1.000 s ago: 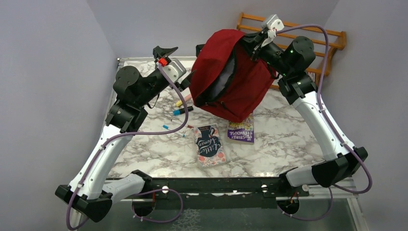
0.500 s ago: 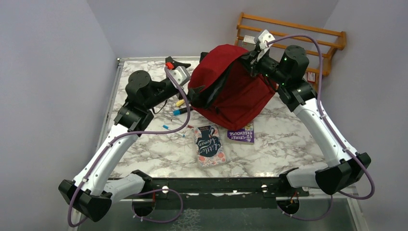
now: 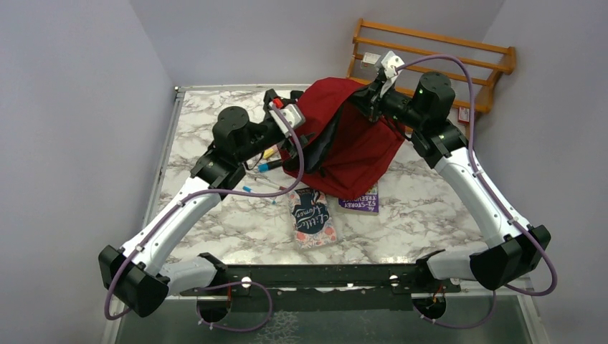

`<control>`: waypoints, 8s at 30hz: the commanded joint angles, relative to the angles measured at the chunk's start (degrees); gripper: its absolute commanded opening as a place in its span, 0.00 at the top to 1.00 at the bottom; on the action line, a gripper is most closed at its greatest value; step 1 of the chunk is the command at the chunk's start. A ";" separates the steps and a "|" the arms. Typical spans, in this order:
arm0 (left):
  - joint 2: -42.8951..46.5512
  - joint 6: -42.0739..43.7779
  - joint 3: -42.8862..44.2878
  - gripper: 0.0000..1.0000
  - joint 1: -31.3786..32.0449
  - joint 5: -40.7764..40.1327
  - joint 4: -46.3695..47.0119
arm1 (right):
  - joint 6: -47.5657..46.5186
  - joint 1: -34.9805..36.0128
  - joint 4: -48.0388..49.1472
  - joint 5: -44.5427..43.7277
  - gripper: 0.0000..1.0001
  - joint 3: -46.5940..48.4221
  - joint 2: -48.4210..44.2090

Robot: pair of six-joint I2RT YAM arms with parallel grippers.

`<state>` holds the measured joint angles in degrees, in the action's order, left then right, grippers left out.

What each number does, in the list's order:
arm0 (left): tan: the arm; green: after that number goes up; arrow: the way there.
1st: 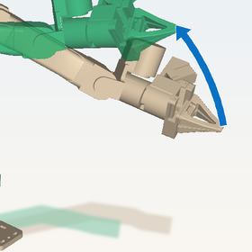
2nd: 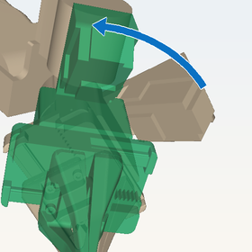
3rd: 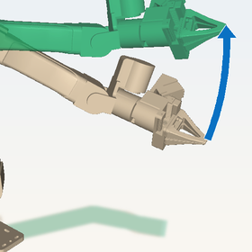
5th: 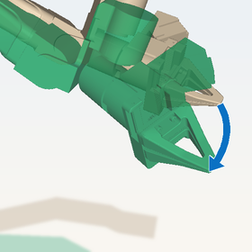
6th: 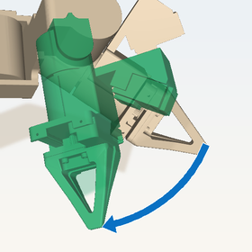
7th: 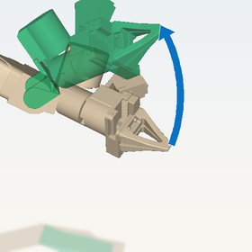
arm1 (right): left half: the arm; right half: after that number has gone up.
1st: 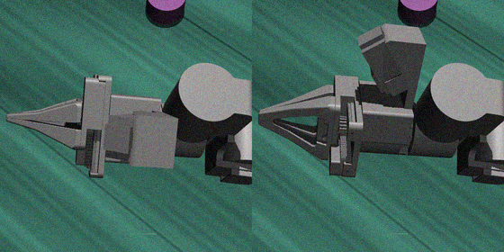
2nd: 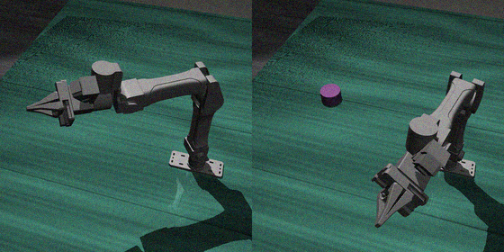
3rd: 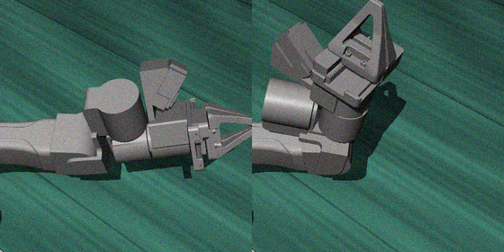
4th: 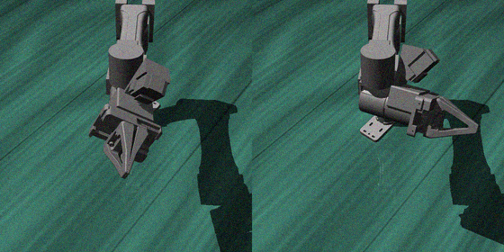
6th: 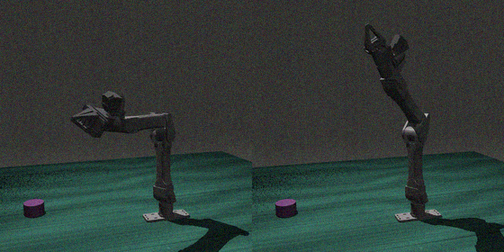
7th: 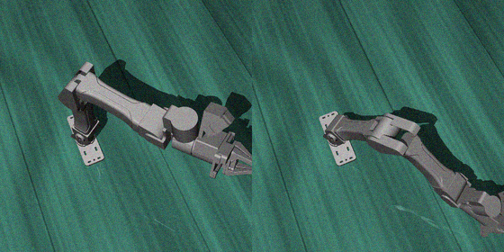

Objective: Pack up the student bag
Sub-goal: Place the student bag at the center of the board.

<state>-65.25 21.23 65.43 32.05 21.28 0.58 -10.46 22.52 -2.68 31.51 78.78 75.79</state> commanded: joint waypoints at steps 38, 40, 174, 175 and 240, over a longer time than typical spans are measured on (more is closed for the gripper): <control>-9.00 -3.50 8.71 1.00 3.89 -3.20 -1.07 | 13.01 0.06 -5.50 -4.57 0.60 -6.36 -8.71; -9.74 -4.07 9.83 1.00 3.96 -1.62 -2.07 | 15.66 0.06 -7.94 -6.20 0.56 -7.08 -10.08; -23.06 -33.09 8.10 1.00 -6.35 -0.98 7.21 | 32.78 -5.21 -19.93 -39.27 0.35 -25.63 -12.21; -23.48 -32.83 9.45 1.00 -5.97 -1.11 6.20 | 30.71 -5.21 -19.57 -38.01 0.34 -24.56 -12.11; -33.71 -26.38 42.58 1.00 2.66 -1.31 -10.16 | -6.67 -8.87 14.03 -36.82 0.82 -18.71 6.11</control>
<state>-100.47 -6.35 108.71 34.37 19.07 -12.08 -17.63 15.18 9.04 -5.32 57.91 81.01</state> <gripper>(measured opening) 0.004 0.248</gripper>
